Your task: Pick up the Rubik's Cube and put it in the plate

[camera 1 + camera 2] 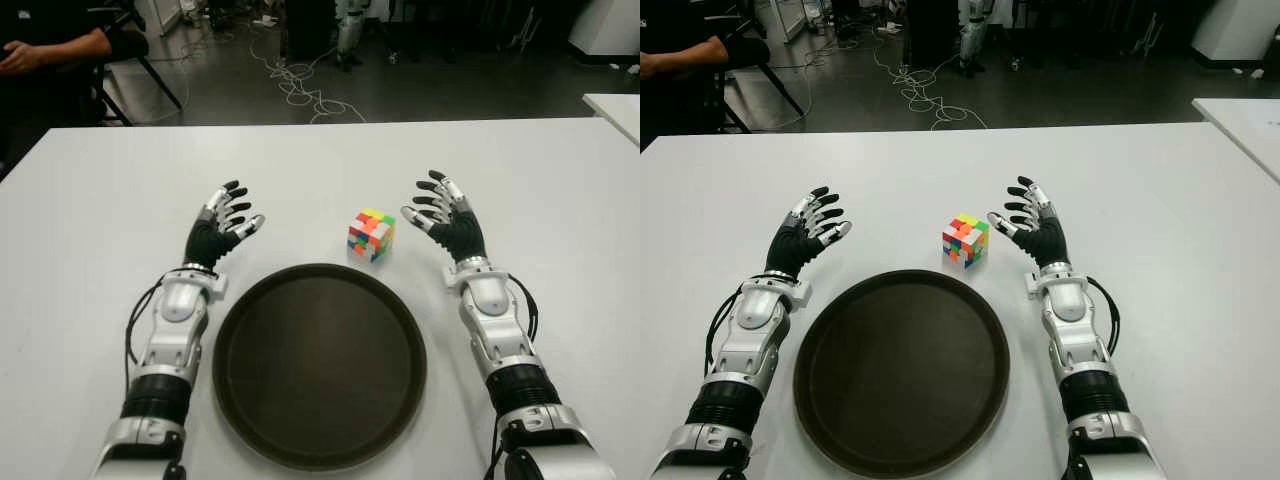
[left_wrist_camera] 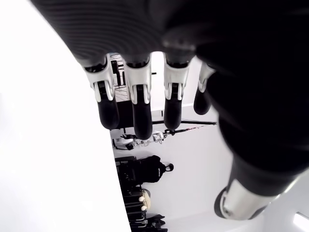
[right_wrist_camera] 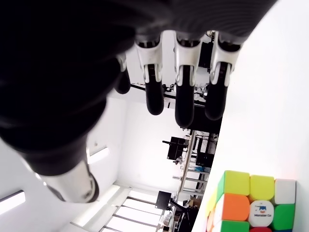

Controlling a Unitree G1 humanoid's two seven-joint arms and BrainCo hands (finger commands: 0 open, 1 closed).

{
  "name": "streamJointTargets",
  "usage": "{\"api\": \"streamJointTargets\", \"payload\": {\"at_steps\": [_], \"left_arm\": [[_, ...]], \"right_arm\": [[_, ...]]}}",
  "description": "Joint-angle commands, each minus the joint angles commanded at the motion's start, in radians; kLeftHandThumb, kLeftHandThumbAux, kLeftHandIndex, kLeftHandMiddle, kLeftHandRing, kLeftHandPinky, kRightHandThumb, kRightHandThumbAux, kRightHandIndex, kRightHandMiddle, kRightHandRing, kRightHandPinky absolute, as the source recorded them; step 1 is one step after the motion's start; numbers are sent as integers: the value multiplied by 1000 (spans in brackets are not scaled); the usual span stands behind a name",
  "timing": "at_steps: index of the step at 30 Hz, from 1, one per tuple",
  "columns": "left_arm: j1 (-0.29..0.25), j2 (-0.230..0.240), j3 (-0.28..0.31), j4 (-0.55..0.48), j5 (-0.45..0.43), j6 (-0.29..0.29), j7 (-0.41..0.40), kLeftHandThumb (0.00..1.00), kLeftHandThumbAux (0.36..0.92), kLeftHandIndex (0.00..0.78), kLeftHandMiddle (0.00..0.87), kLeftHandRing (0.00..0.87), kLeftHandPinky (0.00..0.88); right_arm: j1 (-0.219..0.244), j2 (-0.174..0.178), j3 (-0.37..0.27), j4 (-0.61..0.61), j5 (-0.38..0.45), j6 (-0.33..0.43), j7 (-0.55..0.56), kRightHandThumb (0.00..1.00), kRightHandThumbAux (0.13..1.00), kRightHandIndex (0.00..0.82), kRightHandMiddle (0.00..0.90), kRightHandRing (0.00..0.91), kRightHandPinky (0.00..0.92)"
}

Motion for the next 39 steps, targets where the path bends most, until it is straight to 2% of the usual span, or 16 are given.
{"api": "streamJointTargets", "payload": {"at_steps": [19, 39], "left_arm": [[0, 1, 6, 2, -1, -11, -3, 143, 759, 85, 168, 171, 174], [-1, -1, 15, -1, -13, -2, -16, 148, 767, 87, 168, 180, 198]], "right_arm": [[-5, 1, 4, 6, -15, 3, -9, 218, 728, 115, 219, 254, 295], [-7, 2, 4, 2, -14, 12, -11, 235, 727, 117, 214, 249, 291]]}}
